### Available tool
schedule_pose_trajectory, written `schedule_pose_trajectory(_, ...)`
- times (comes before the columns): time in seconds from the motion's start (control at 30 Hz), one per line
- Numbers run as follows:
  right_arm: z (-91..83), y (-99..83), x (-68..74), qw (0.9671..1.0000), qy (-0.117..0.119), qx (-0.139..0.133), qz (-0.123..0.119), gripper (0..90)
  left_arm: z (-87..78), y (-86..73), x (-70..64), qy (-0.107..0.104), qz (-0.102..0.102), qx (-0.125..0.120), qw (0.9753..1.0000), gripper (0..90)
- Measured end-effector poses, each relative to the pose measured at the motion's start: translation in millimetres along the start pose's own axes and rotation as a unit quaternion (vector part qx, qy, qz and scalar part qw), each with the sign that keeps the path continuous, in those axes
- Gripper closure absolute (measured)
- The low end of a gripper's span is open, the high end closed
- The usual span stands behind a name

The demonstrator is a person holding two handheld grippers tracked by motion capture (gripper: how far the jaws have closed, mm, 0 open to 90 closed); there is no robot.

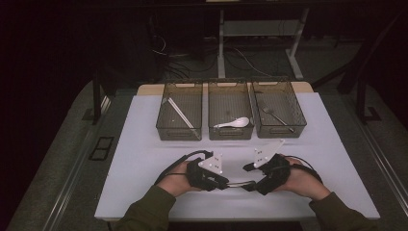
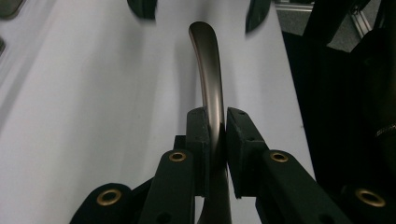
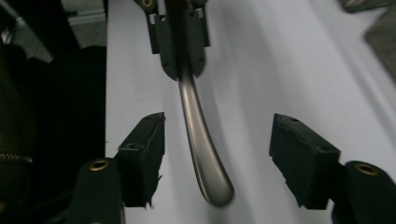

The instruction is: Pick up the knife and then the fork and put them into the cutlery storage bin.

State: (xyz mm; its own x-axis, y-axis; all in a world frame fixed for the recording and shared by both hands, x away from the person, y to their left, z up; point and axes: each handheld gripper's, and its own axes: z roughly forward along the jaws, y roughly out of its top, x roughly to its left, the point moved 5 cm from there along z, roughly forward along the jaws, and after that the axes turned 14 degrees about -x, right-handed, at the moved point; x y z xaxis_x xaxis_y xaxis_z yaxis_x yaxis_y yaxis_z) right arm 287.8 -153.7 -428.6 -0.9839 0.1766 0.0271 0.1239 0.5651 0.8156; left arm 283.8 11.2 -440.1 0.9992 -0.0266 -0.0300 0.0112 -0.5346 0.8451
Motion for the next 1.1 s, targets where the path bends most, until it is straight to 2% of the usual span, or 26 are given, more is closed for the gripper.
schedule_pose_trajectory(0.13,14.7,1.3,6.9,0.9994,0.026,0.023,-0.01,50.1,2.0,5.9,-2.3,-0.006,0.013,-0.001,0.9999,79.2)
schedule_pose_trajectory(0.2,21.2,1.7,9.4,0.9987,0.033,0.034,-0.019,54.9,2.3,7.7,-4.8,-0.009,0.008,-0.003,0.9999,79.2)
schedule_pose_trajectory(0.3,28.9,3.2,14.4,0.9978,0.045,0.046,-0.02,63.0,2.6,9.1,-5.5,-0.01,0.01,-0.005,0.9999,79.2)
schedule_pose_trajectory(0.33,31.4,3.7,14.8,0.9975,0.045,0.049,-0.024,64.8,2.5,9.5,-4.3,-0.008,0.018,-0.005,0.9998,79.2)
schedule_pose_trajectory(0.57,39.8,7.2,17.6,0.9954,0.057,0.065,-0.042,77.0,2.5,9.2,-4.8,-0.01,0.021,-0.003,0.9997,79.2)
schedule_pose_trajectory(0.7,41.0,8.1,19.3,0.9943,0.067,0.071,-0.044,78.1,2.8,8.9,-6.3,-0.014,0.02,-0.002,0.9997,79.2)
schedule_pose_trajectory(0.77,40.8,8.4,19.2,0.9947,0.064,0.072,-0.036,78.3,2.8,9.1,-6.8,-0.015,0.022,-0.004,0.9996,79.2)
schedule_pose_trajectory(0.87,40.4,8.2,19.4,0.9943,0.073,0.072,-0.031,78.6,3.1,9.0,-8.4,-0.02,0.02,-0.004,0.9996,79.1)
schedule_pose_trajectory(1.1,40.2,8.3,18.6,0.9951,0.069,0.067,-0.023,78.8,2.9,7.8,-7.1,-0.018,0.025,-0.005,0.9995,78.6)
